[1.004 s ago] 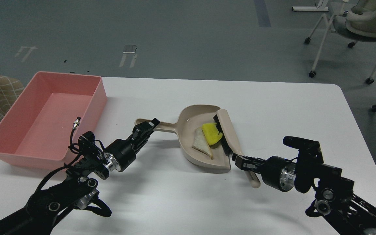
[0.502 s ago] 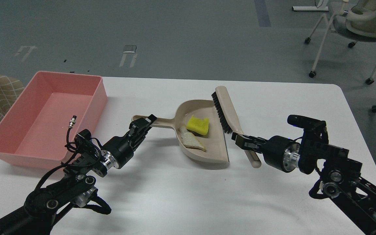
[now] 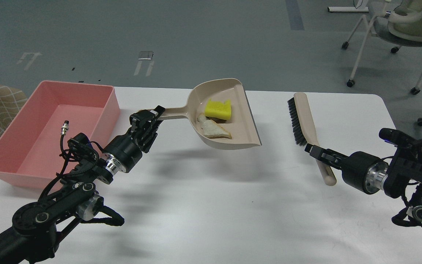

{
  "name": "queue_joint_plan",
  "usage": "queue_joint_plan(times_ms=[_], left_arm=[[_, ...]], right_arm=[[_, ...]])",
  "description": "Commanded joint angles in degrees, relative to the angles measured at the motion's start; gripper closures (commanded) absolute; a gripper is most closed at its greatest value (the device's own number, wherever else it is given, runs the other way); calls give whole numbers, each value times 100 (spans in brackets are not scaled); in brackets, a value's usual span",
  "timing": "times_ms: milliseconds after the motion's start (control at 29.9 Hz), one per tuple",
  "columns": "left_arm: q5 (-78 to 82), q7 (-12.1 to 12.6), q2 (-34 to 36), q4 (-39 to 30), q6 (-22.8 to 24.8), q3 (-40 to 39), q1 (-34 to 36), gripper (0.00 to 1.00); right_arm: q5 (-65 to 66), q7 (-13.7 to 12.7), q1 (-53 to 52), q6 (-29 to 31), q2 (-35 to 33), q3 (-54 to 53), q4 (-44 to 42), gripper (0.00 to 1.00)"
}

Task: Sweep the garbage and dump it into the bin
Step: 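Lift the loaded dustpan with the left gripper over the pink bin, then tilt the dustpan with the left gripper to dump contents into bin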

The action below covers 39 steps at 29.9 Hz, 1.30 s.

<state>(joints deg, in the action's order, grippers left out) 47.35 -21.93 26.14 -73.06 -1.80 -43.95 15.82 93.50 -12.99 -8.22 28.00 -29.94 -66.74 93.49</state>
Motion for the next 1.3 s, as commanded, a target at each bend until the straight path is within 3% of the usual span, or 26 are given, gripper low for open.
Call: queue_joint_plan(times_ms=[0,100,368,535,970,1104,1271], left_arm=[[-242,-13,101,-59,214,-376,-43,94],[-786,13,242,-235,514,-885,-297,94],[-982,-22,813,-332,620,-1624,-614,95],[-1254,13,1060,-437,813,-2837,-1449,95],[-1228,22,1956,-376,928,-4954,-3583,95],[-1166,31,2053,-341,928,-5369,-4068,95],[-869,13,2229,-156,919,-5449,-4139,95]], right_arm=[[-33,7,267,0,-249,-216,-6,87],[-147,7,592,0,-381,-427,-6,87],[-156,7,1033,0,-417,-815,2,87],[-165,209,1068,0,-408,-929,-6,86],[-165,210,1068,0,-346,-1025,2,86],[-445,227,1077,0,-320,-1140,20,86],[-1167,218,1086,0,-329,-1193,11,86]])
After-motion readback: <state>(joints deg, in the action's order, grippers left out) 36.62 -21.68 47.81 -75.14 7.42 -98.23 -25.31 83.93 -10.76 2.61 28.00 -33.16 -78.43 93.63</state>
